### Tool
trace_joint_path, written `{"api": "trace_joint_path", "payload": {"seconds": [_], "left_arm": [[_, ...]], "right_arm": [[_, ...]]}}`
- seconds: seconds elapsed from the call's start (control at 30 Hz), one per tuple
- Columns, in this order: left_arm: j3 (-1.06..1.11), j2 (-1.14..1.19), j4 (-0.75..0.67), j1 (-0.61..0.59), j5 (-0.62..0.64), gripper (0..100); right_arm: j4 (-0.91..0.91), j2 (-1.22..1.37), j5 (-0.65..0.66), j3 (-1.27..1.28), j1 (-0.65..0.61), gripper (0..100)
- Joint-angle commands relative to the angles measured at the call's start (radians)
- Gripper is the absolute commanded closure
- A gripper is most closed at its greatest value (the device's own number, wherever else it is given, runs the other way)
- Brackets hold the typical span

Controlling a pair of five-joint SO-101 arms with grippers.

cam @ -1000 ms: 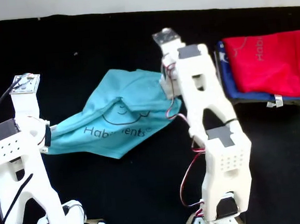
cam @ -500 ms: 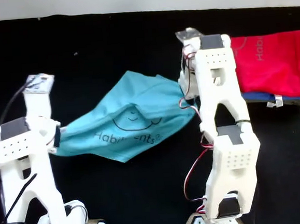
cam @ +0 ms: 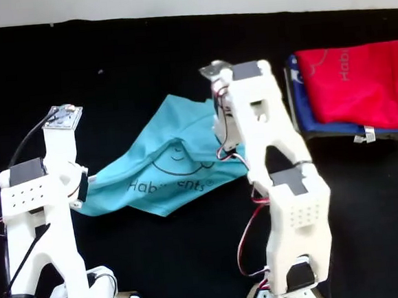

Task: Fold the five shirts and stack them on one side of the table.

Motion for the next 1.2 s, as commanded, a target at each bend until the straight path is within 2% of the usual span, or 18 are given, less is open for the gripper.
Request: {"api": "trace_joint_path", "payload": {"seconds": [0.0, 0.13, 0.27, 0.3, 0.37, 0.73, 0.87, 1.0, 1.13, 1.17], "left_arm": [[-0.005, -0.025, -0.012, 0.012, -0.005, 99], [-0.005, -0.025, -0.012, 0.012, -0.005, 99], [-0.005, -0.024, -0.012, 0.012, -0.005, 99], [-0.005, -0.022, -0.012, 0.013, -0.005, 99], [-0.005, -0.019, -0.012, 0.015, -0.005, 99], [-0.007, -0.021, -0.012, 0.016, -0.005, 99], [-0.008, -0.022, -0.012, 0.016, -0.005, 99], [-0.01, -0.024, -0.012, 0.016, -0.005, 99], [-0.007, -0.025, -0.012, 0.016, -0.005, 99], [-0.005, -0.025, -0.012, 0.016, -0.005, 99]], "right_arm": [[-0.084, 0.028, 0.011, 0.001, 0.007, 76.1], [-0.102, 0.061, 0.011, 0.001, 0.022, 77.6], [-0.102, 0.018, 0.009, 0.001, 0.045, 97.6], [-0.102, -0.004, 0.003, 0.001, 0.051, 99.8], [-0.097, -0.058, -0.031, 0.001, 0.071, 96.9], [-0.053, -0.231, -0.04, 0.004, 0.09, 96.9], [-0.053, -0.225, -0.038, 0.012, 0.088, 96.0], [-0.053, -0.177, -0.044, 0.012, 0.087, 90.8], [-0.048, -0.177, -0.044, 0.004, 0.088, 99.8], [-0.033, -0.177, -0.044, 0.002, 0.088, 98.9]]}}
